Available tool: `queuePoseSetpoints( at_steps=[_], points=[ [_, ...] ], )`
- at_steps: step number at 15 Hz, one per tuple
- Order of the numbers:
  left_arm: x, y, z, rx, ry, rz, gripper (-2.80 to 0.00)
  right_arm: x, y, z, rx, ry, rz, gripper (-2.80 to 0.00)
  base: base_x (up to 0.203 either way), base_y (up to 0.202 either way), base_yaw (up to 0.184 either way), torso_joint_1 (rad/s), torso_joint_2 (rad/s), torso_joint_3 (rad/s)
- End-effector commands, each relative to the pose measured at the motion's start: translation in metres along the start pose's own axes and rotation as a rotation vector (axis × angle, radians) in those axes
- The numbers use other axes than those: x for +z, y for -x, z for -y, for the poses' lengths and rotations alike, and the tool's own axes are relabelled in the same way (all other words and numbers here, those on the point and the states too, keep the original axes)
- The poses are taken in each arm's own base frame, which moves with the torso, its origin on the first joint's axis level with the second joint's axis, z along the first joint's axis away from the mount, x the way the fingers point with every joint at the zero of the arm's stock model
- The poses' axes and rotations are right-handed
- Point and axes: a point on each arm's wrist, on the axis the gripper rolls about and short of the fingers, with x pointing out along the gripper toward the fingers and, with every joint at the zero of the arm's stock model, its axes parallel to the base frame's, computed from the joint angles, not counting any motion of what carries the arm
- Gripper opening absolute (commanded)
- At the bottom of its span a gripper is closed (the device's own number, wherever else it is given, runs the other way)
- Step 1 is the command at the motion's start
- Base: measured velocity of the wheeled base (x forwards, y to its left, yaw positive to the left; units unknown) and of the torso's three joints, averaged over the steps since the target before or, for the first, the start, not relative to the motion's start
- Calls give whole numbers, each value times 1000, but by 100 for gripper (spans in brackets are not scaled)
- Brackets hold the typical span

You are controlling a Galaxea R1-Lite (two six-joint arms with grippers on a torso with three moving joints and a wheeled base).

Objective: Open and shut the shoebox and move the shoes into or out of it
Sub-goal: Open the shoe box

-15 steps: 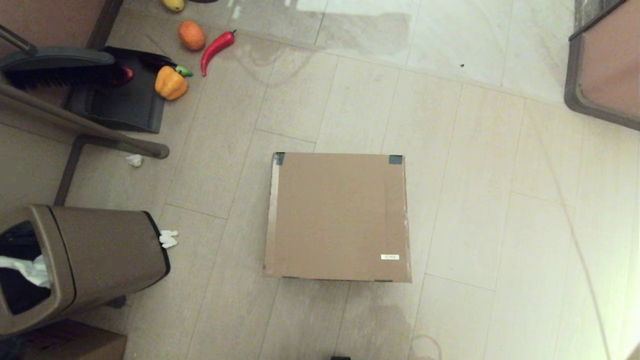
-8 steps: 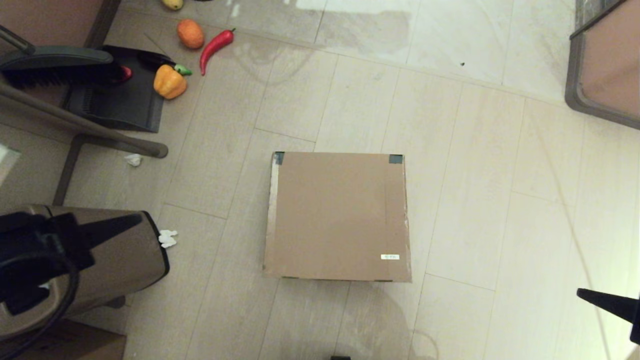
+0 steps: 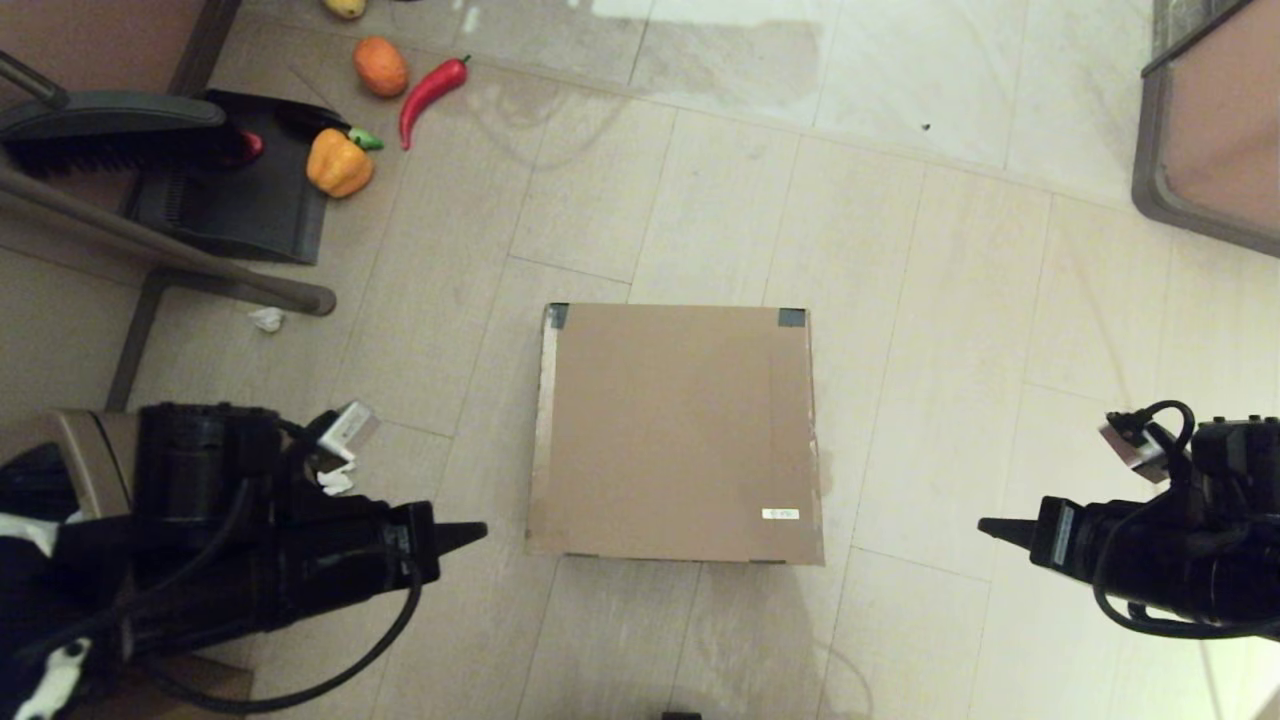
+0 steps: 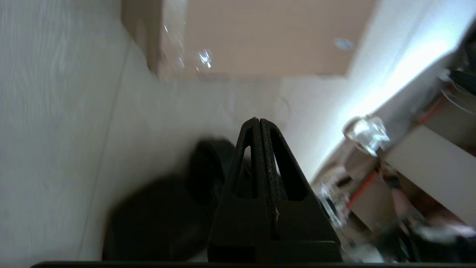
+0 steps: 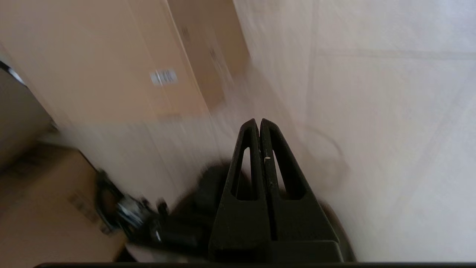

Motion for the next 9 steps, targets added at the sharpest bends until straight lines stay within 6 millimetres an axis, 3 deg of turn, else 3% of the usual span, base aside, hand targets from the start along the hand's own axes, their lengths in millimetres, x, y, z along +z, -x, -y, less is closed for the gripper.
queuePoseSetpoints(
  at_steps=[1,5,9],
  points=[
    [-13,-51,-21,38,-4,-38,-280,-7,-28,11,-1,-27,-54,-280,0,0,0,0,0,0],
    [-21,-112,-51,156,-96,40,-280,-18,-72,25,45,-51,-143,-280,0,0,0,0,0,0],
    [-4,-145,-81,223,-170,129,-280,-33,-126,48,73,-32,-110,-280,0,0,0,0,0,0]
  ],
)
